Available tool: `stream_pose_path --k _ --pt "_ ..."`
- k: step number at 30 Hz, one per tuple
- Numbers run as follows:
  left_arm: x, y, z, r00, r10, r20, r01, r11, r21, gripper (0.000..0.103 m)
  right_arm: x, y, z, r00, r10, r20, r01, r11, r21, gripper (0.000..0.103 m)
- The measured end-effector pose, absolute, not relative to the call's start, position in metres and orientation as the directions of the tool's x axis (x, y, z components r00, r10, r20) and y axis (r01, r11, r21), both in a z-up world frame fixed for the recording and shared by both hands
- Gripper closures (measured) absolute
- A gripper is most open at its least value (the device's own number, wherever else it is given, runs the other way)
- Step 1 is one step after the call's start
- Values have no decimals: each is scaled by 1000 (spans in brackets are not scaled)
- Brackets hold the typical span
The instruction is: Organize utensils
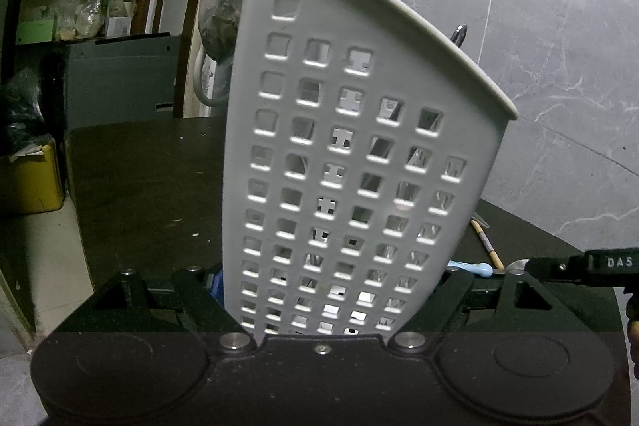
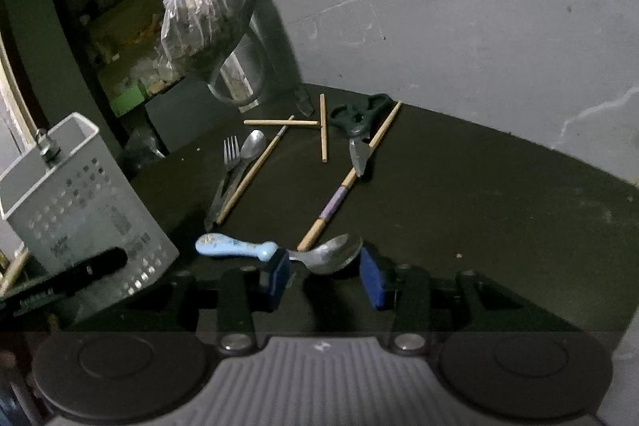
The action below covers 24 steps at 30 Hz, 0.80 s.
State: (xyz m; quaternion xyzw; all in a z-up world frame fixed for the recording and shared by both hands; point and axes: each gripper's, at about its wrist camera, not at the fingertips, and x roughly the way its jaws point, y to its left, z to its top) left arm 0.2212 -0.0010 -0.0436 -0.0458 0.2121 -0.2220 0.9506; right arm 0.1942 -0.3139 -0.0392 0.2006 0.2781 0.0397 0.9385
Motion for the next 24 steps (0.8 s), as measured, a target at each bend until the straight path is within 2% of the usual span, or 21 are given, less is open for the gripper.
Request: stream_pose_path --k 2,6,8,14,16,24 --pt "221 -1 -44 811 -442 -383 403 897 -182 21 199 -315 -40 844 188 -502 51 904 424 63" --pt "221 -1 -44 811 -442 -383 403 897 -182 21 206 -315 -44 847 183 -499 79 885 459 78" --pt "221 -1 -44 811 -444 -382 403 896 -184 21 211 -314 -45 846 175 -503 90 884 460 82" --pt "220 -1 -43 811 -444 -382 404 896 -184 21 224 -314 -45 835 199 -513 81 877 473 83" --pt "220 -1 -43 811 -444 -382 404 896 -184 21 227 -314 -45 834 191 -518 83 884 460 93" --pt "220 0 -43 811 -444 -381 404 896 -184 21 225 -312 -42 842 219 -493 34 891 453 98"
